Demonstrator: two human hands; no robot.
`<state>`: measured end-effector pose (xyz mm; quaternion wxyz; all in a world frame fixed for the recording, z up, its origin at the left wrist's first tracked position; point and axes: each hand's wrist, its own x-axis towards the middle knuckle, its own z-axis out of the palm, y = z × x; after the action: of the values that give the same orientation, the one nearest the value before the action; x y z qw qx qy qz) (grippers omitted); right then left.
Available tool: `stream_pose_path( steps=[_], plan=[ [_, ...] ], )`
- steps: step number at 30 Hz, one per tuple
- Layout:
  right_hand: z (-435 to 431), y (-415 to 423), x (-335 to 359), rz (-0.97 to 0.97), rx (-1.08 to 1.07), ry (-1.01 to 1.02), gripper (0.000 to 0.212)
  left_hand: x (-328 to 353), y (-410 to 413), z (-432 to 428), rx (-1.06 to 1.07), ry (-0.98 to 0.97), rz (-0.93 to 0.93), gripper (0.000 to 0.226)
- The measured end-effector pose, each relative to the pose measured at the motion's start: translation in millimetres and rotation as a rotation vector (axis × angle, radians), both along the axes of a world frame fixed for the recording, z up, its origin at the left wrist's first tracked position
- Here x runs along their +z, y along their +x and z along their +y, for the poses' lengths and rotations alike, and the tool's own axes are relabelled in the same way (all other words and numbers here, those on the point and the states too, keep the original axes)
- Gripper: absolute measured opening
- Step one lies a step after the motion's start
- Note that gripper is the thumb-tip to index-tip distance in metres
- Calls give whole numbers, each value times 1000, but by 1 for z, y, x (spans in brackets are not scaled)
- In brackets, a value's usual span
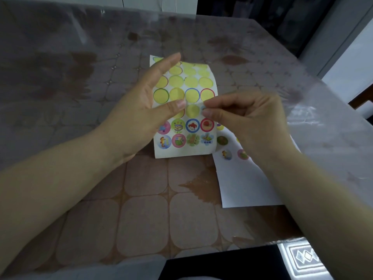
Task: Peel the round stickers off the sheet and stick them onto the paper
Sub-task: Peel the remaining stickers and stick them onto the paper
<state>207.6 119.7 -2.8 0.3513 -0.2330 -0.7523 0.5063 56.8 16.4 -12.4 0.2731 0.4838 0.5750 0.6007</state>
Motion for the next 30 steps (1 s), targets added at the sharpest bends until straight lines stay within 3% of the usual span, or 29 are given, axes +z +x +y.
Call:
stream_pose_path(
  steps=[30],
  plan=[
    [0, 4, 0, 7, 40, 132, 22, 4, 3, 1, -56, 22, -253, 59]
  ],
)
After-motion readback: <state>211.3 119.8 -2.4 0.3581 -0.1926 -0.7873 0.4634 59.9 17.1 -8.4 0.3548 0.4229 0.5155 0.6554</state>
